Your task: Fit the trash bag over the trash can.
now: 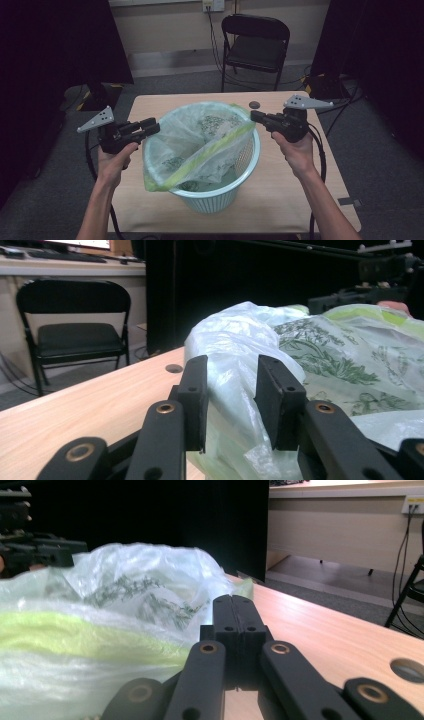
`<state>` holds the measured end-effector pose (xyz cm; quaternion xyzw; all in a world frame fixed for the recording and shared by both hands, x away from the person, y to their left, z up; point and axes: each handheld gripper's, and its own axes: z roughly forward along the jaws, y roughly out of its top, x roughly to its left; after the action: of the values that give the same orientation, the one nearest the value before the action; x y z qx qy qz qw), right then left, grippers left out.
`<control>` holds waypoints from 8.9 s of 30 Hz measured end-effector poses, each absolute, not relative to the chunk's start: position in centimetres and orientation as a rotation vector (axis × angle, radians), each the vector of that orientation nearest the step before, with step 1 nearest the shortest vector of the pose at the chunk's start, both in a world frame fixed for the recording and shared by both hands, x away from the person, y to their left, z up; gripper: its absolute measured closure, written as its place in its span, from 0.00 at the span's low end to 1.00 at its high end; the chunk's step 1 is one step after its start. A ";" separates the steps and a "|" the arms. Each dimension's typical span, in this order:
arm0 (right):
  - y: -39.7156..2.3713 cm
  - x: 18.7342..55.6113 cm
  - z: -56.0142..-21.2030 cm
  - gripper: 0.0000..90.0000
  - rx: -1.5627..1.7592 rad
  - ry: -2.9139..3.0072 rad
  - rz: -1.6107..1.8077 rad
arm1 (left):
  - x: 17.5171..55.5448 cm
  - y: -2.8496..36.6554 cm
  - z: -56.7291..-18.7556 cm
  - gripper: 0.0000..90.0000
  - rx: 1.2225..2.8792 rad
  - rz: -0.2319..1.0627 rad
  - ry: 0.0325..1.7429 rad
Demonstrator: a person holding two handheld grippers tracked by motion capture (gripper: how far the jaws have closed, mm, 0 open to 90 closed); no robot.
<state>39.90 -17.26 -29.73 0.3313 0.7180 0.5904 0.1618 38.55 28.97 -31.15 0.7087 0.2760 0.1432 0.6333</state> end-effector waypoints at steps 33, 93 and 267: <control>-17.3 41.7 -30.1 0.52 1.024 2.016 1.613 | 42.0 28.7 -30.4 0.54 1.594 0.231 0.622; -10.9 43.7 -27.1 0.54 0.875 2.247 1.584 | 40.2 29.4 -30.9 0.83 1.598 0.276 0.669; -14.4 43.8 -30.8 1.00 0.952 2.119 1.600 | 39.9 28.7 -31.4 0.59 1.543 0.277 0.677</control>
<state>43.85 -14.38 -30.79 0.3332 0.7417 0.5598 0.1596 39.91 28.65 -31.37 0.6812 0.2987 0.1221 0.6571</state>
